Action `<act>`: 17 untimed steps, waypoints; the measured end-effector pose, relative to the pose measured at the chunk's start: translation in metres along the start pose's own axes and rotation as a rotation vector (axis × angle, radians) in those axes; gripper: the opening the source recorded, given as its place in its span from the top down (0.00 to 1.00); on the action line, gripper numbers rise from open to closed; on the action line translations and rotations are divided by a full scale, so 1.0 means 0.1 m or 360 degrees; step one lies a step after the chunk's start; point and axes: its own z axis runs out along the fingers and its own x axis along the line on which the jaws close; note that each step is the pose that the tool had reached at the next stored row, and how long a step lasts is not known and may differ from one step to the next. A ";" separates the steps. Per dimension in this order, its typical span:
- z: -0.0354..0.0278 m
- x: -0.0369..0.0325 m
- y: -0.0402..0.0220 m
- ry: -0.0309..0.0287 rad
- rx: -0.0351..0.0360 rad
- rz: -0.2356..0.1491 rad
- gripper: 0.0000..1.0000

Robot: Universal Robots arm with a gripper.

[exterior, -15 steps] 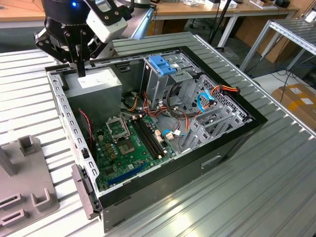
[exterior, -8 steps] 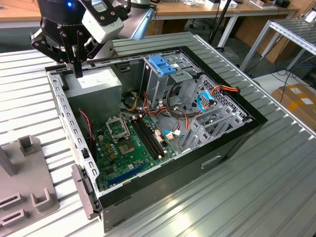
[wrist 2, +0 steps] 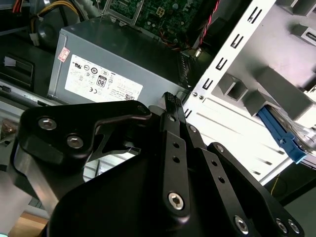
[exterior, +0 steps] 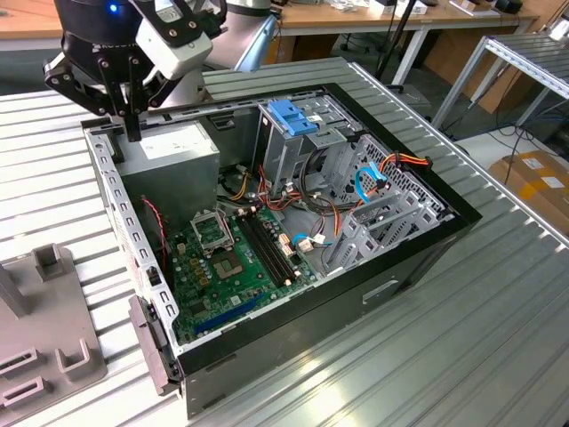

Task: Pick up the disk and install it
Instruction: 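Reach for the disk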

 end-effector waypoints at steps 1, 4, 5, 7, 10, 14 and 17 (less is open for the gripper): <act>0.000 0.006 -0.001 0.00000 0.0000 0.0000 0.89; -0.001 0.029 -0.002 0.00000 0.0000 0.0000 0.89; -0.001 0.037 -0.003 -0.00001 0.0000 0.0000 0.89; -0.001 0.050 -0.004 -0.00001 0.0000 0.0000 0.89; -0.002 0.079 -0.006 0.00000 0.0000 0.0000 0.89; -0.004 0.117 -0.009 0.00000 0.0000 0.0000 0.89; -0.004 0.141 -0.010 0.00000 0.0000 0.0000 0.89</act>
